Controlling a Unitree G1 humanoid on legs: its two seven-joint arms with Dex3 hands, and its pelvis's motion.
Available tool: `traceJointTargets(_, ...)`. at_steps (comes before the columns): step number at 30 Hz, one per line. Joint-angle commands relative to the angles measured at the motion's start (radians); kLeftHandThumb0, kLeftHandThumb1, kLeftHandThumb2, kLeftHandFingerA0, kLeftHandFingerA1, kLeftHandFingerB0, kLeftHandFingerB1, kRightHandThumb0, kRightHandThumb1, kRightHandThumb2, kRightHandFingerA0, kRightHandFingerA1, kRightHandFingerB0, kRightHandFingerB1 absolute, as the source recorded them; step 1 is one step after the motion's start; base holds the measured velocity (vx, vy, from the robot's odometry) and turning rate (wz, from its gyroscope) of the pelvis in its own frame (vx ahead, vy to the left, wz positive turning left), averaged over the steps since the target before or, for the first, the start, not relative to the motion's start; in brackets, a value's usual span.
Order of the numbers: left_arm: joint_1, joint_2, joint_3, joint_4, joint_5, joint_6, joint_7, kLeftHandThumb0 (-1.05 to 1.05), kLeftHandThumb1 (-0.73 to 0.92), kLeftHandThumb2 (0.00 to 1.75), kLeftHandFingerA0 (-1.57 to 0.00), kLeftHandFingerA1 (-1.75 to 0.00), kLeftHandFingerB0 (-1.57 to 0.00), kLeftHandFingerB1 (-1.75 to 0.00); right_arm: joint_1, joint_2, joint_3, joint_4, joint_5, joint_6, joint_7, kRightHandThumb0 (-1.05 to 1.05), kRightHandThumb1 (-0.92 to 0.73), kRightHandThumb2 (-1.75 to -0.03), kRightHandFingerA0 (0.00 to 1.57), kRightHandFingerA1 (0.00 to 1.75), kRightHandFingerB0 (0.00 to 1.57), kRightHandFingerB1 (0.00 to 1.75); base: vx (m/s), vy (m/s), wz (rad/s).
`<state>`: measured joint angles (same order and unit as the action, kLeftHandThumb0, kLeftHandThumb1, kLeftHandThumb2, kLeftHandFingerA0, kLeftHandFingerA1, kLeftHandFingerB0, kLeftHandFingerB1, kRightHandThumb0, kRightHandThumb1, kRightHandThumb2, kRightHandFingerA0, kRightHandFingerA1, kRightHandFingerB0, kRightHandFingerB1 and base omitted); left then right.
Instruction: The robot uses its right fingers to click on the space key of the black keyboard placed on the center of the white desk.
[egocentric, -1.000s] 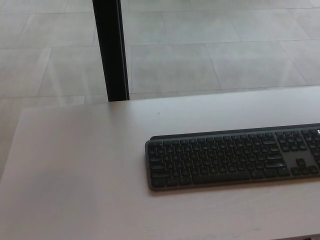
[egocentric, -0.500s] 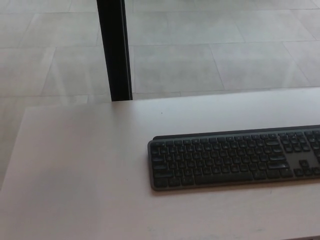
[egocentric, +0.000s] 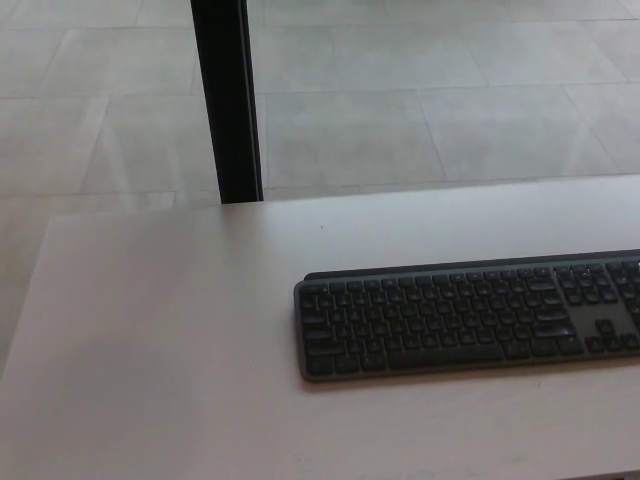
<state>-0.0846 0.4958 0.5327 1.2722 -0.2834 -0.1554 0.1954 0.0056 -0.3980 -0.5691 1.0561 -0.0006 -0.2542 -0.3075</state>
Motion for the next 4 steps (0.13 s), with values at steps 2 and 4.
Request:
traceJointTargets(2,0.034,-0.012,0.006,-0.001,0.001,-0.045,-0.022,-0.43,0.51,0.56,-0.96,-1.31,-0.78,-0.56,0.037,-0.003,0.011,-0.01,0.039,-0.052,-0.006,-0.51,-0.51,-0.56,0.73,0.65,0.73,0.5,0.0,0.0,0.0)
traceJointTargets(4,0.037,-0.012,0.004,0.0,0.004,-0.045,-0.022,-0.43,0.51,0.56,-0.96,-1.31,-0.78,-0.56,0.042,-0.003,0.016,-0.008,0.039,-0.065,-0.005,-0.51,-0.51,-0.56,0.73,0.65,0.73,0.5,0.0,0.0,0.0)
